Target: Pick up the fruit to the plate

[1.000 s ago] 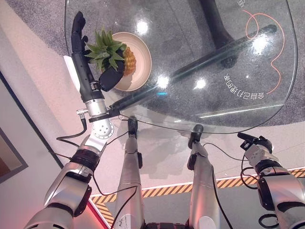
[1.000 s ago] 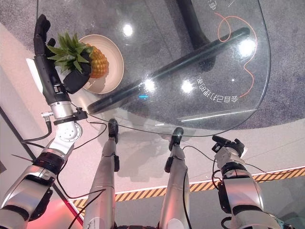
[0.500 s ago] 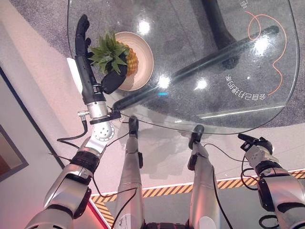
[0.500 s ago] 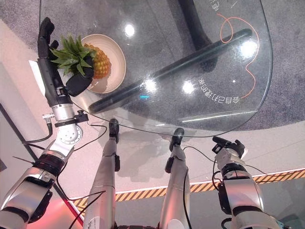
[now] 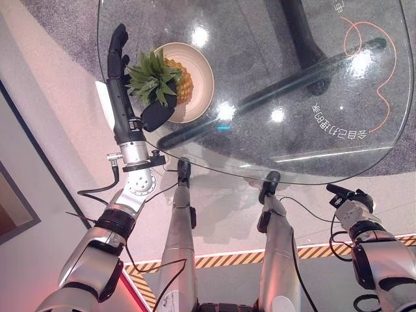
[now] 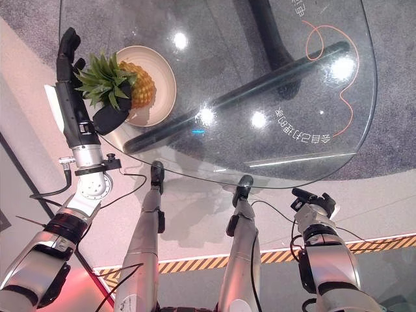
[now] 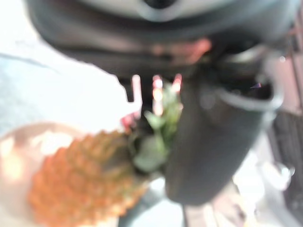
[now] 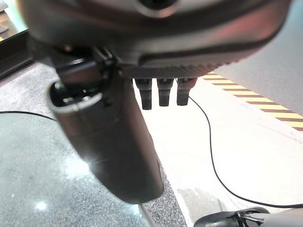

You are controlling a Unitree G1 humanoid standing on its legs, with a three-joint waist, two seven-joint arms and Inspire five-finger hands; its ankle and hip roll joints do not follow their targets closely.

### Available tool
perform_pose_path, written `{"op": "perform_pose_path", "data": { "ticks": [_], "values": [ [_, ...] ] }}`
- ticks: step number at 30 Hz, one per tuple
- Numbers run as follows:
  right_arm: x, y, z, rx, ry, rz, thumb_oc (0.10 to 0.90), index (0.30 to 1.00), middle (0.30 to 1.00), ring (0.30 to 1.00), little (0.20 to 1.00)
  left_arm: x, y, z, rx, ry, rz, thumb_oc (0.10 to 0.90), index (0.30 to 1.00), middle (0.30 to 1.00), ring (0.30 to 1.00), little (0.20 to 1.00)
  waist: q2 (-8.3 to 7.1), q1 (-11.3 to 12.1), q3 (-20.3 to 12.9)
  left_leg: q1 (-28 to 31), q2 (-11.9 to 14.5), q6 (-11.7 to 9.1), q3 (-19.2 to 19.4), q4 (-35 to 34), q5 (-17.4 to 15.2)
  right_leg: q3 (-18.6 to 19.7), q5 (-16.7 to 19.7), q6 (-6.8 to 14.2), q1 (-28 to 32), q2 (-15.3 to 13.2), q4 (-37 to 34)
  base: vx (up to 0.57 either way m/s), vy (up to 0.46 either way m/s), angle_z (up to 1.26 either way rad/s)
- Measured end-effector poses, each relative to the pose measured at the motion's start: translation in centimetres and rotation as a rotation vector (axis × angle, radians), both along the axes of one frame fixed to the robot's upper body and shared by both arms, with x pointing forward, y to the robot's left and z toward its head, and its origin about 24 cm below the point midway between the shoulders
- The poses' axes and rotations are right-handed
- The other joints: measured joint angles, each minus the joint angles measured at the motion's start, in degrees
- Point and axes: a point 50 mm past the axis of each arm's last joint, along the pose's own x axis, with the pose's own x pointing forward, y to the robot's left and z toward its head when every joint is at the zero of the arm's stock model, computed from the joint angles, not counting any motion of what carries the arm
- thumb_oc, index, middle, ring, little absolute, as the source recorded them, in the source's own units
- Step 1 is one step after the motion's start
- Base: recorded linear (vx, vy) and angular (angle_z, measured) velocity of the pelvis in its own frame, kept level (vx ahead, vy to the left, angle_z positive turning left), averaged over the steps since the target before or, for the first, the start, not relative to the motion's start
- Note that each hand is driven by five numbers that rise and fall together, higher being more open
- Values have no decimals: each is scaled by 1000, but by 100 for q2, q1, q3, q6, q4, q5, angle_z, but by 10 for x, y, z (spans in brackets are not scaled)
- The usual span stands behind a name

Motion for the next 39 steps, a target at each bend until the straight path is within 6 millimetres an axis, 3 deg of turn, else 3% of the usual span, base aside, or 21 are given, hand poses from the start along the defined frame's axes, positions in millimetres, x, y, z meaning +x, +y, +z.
{"op": "perform_pose_path", "data": {
  "ticks": [28,39],
  "values": [
    [-9,-7,-6,2,8,-30,800,900,900,900,900,-14,8,-5,40,4,-4,800,900,900,900,900,11,151,3,-1,-42,17,-15,-64,49,-54,-11,12,1,-52,5,0,0,0],
    [-9,-7,-6,2,9,-30,800,900,900,900,900,-14,10,1,178,-19,14,800,900,900,900,900,11,148,3,-1,-46,25,-20,-66,48,-57,-10,12,2,-55,5,0,0,0]
  ]
}}
